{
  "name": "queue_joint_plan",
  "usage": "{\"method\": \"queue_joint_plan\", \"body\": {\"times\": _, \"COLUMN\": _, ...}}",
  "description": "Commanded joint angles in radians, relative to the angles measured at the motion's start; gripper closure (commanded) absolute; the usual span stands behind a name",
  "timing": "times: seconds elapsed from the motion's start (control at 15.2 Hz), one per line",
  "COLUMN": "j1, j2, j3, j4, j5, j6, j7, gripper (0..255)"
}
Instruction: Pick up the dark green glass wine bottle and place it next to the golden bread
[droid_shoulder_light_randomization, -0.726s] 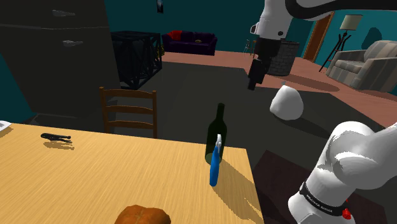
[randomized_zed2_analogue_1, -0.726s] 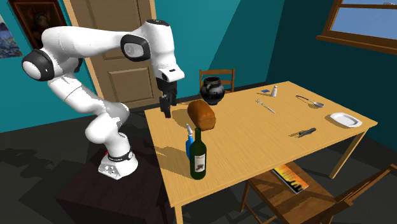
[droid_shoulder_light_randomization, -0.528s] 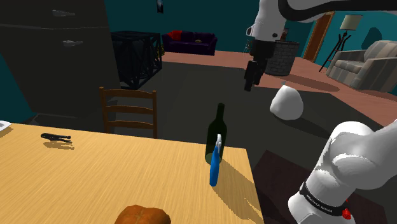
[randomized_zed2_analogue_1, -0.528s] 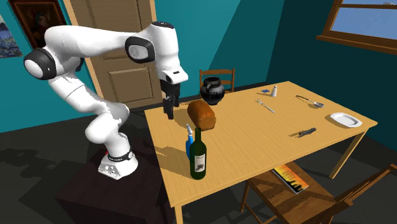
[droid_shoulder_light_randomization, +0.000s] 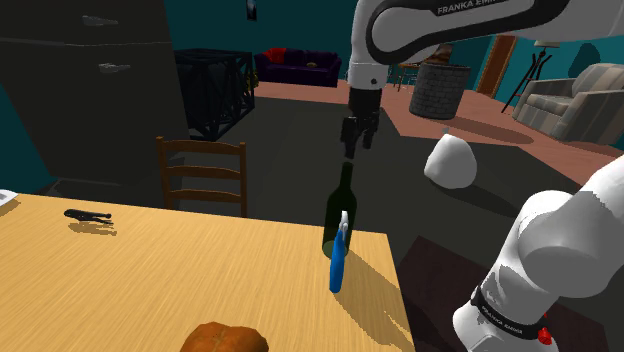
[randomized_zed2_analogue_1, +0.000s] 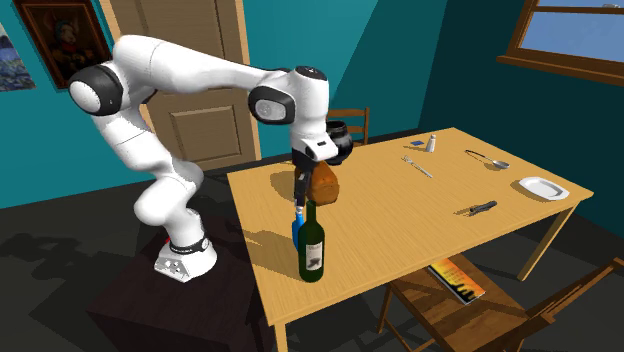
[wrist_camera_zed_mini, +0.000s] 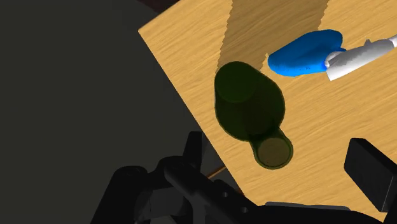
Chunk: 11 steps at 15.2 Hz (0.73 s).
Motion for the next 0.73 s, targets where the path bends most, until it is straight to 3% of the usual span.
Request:
{"method": "queue_joint_plan", "body": {"times": 0.0, "j1": 0.004, "j2": 0.089, "j3": 0.007, "j4": 0.042, "j5": 0.008, "j6": 0.024, "j7": 0.016, "gripper": 0}}
{"method": "queue_joint_plan", "body": {"times": 0.13, "j1": 0.005, "j2": 0.14, "j3": 0.009, "j4": 0.068, "j5": 0.011, "j6": 0.035, "j7": 0.023, "gripper": 0}}
{"method": "queue_joint_plan", "body": {"times": 0.66, "j1": 0.007, "j2": 0.148, "j3": 0.012, "j4": -0.026, "j5": 0.014, "j6": 0.137, "j7": 0.022, "gripper": 0}}
